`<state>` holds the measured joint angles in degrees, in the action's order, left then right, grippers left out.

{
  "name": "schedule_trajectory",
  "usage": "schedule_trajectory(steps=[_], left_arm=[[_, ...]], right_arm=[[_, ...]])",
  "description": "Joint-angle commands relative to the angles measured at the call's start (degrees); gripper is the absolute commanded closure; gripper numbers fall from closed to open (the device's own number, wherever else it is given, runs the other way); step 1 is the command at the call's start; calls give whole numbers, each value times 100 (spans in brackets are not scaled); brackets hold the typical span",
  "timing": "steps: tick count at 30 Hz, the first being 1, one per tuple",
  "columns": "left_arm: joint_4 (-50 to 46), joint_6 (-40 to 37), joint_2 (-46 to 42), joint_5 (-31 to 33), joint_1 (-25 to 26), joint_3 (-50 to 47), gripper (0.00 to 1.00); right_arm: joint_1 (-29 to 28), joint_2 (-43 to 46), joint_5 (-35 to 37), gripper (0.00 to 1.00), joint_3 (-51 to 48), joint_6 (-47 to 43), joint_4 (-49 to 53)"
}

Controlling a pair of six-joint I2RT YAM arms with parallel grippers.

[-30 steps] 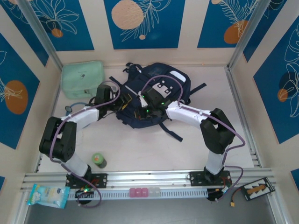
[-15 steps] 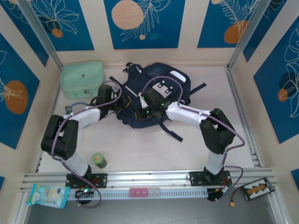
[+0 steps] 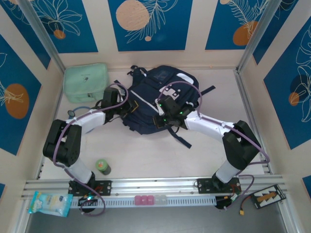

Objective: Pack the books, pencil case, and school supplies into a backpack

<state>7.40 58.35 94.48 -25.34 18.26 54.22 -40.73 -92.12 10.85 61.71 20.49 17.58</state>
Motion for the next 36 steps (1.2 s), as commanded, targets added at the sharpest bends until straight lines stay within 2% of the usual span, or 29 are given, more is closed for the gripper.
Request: schedule_trajectory(steps=[1, 8, 14, 21, 22, 24, 26, 28, 30, 34, 36], left_arm=[[-71, -237, 27, 138, -99, 175, 100], [-434, -547, 22, -28, -102, 312, 100], [-935, -920, 29, -72, -94, 456, 100], [-890, -966, 132, -481, 99, 560, 100], [-889, -966, 130, -540, 177, 579, 96], [-906, -962, 80, -611, 269, 587, 74], [-1002, -994, -56, -570, 270, 522, 58], [-1264, -1192, -299, -298, 238, 476, 43], [-1608, -1448, -527, 26, 205, 536, 33], [-2298, -2000, -976, 759, 170, 847, 20], [-2580, -2297, -1195, 1170, 165, 1024, 14]], right_arm=[[281, 159, 674, 100, -92, -192, 394], [667, 134, 780, 100, 88, 27, 546], [967, 36, 1025, 100, 524, 652, 974], [1187, -78, 992, 100, 860, 1028, 1202], [1211, -63, 989, 100, 831, 1006, 1183], [1263, -10, 991, 100, 738, 909, 1155], [1349, 98, 952, 100, 555, 787, 1123], [1458, 253, 877, 100, 307, 648, 1022], [1593, 377, 680, 97, 157, 626, 988], [1729, 837, -69, 61, -12, 476, 622], [1733, 1079, -107, 48, 93, 501, 601]])
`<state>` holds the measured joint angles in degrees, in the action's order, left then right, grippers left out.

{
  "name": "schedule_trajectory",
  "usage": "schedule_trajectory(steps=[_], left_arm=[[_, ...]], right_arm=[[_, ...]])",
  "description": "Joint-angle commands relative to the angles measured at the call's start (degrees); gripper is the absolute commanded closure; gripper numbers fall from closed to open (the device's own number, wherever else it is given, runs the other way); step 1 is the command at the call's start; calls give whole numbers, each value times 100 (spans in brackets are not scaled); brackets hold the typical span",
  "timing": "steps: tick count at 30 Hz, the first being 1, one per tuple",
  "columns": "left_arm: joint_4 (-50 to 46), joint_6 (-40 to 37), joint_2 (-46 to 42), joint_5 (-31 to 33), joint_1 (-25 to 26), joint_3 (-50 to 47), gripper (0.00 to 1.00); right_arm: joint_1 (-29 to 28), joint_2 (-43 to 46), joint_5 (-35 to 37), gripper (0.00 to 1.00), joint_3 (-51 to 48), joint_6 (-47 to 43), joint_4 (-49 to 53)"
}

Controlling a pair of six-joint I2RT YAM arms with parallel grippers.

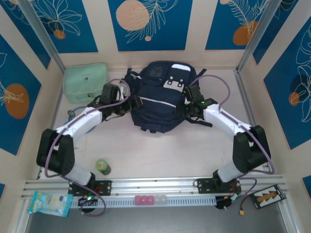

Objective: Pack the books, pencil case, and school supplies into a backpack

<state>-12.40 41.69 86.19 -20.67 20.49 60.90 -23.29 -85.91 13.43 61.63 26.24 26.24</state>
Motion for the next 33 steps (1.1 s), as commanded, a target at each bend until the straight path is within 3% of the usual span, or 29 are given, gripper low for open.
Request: schedule_trajectory(steps=[1, 5, 8, 15, 18, 26, 30, 33], left_arm=[[-723, -790, -480, 998, -62, 439, 11], [-832, -1391, -1086, 2307, -74, 533, 0], [-363, -1829, -1618, 3402, -102, 214, 0], [2110, -3082, -2722, 5501, -225, -1688, 0], [3463, -3516, -2923, 6186, -352, -2674, 0], [4085, -3448, -2408, 6021, -849, -3745, 1], [4848, -4177, -1510, 5160, -973, -3877, 0], [5406, -4374, -935, 4370, -1080, -3848, 0]], right_arm=[[4, 566, -306, 43, 189, -60, -228], [112, 1126, 389, 31, 315, -171, -427], [435, 1543, 791, 25, 281, -214, -827], [1399, 1812, 1389, 2, -70, -183, -1539], [1754, 1929, 1703, 1, -725, -45, -2052], [2376, 2021, 2247, 1, -2503, 140, -3302], [2259, 1708, 2507, 1, -2906, -487, -3818], [2252, 1503, 2307, 1, -3172, -794, -4385]])
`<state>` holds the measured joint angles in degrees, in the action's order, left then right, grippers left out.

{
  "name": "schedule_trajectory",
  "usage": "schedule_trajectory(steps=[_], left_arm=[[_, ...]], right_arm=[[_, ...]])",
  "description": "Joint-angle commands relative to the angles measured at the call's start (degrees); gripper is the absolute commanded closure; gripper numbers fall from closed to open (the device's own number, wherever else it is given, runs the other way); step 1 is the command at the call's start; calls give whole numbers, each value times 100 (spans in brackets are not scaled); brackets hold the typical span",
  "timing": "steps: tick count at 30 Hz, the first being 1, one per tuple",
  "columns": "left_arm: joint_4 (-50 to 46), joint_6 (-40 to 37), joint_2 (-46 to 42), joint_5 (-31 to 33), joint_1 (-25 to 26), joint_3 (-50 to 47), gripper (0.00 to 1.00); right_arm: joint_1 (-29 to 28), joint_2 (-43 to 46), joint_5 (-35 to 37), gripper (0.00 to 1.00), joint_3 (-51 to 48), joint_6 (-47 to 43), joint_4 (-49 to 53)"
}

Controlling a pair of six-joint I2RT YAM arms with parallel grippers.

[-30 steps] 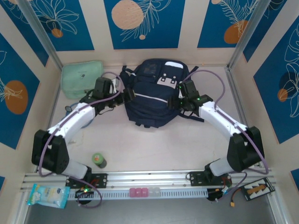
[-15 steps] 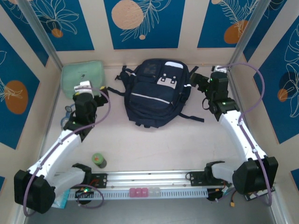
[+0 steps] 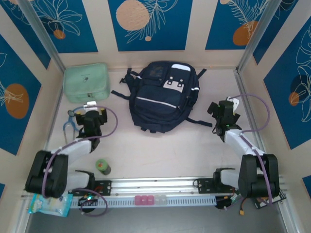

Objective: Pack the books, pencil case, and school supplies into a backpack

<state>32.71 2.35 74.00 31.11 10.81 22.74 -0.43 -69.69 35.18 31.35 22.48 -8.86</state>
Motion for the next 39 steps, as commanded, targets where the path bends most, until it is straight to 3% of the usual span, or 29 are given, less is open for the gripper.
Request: schedule_trajectory(steps=[1, 7, 16, 21, 25, 29, 31, 33, 35, 39], left_arm=[[1052, -537, 464, -980, -134, -9, 0], [1833, -525, 1136, -2062, -452, -150, 1], [2882, -457, 1576, -2510, -615, -515, 1], [2967, -504, 1584, -2594, -629, -550, 1], [2034, -503, 1557, -2601, -630, -103, 0], [2105, -503, 1582, -2592, -627, -113, 0], [2106, -499, 1575, -2584, -631, -114, 0], [2116, -497, 1559, -2553, -628, -131, 0], [2141, -510, 1561, -2549, -624, -147, 0], [2143, -505, 1556, -2558, -626, -151, 0]], right_arm=[[-41, -177, -3, 1, -223, -523, -1055], [-216, -610, -630, 1, -727, -1197, -2508], [-316, -1223, -1370, 1, -1072, -1482, -3910], [-310, -1404, -1612, 1, -1026, -1553, -3997], [-244, -1479, -1740, 1, -821, -1517, -3682], [-183, -1557, -1862, 1, -629, -1483, -3374], [-113, -1588, -2056, 1, -678, -1453, -3456], [-93, -1876, -2072, 1, -982, -1436, -4409], [-70, -1684, -2023, 1, -887, -1397, -3870], [-77, -1779, -2023, 1, -919, -1421, -4090]])
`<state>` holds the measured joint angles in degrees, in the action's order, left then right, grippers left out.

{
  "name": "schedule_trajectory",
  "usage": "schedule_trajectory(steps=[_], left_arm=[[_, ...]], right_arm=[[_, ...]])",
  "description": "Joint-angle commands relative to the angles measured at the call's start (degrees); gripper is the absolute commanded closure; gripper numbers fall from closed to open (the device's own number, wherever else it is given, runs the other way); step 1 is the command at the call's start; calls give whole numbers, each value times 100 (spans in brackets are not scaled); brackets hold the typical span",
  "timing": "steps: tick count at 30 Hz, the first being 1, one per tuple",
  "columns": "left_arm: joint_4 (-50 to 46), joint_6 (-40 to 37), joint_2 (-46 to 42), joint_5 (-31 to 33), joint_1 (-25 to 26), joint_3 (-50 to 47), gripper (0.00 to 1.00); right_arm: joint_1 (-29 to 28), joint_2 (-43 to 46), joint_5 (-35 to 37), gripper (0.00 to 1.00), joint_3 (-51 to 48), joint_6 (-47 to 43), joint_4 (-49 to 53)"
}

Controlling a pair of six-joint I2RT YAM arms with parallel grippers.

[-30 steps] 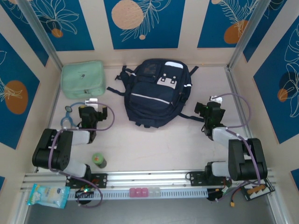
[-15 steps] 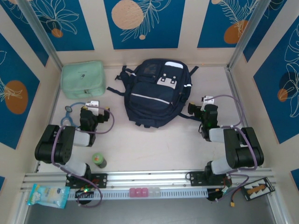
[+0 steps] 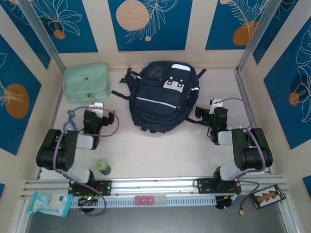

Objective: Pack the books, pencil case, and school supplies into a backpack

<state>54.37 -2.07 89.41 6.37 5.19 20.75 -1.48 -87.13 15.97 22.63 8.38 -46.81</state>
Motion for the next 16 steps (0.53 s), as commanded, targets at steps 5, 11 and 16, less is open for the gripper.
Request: schedule_trajectory(steps=[5, 11, 16], left_arm=[[-105, -57, 33, -125, -68, 102, 0], [-206, -41, 59, -179, -93, 165, 0], [-133, -32, 38, -198, -102, 118, 0]], right_arm=[[17, -9, -85, 1, -14, -16, -194], [18, -14, -76, 1, 3, -13, -178], [7, -3, -71, 1, -32, -21, -209]])
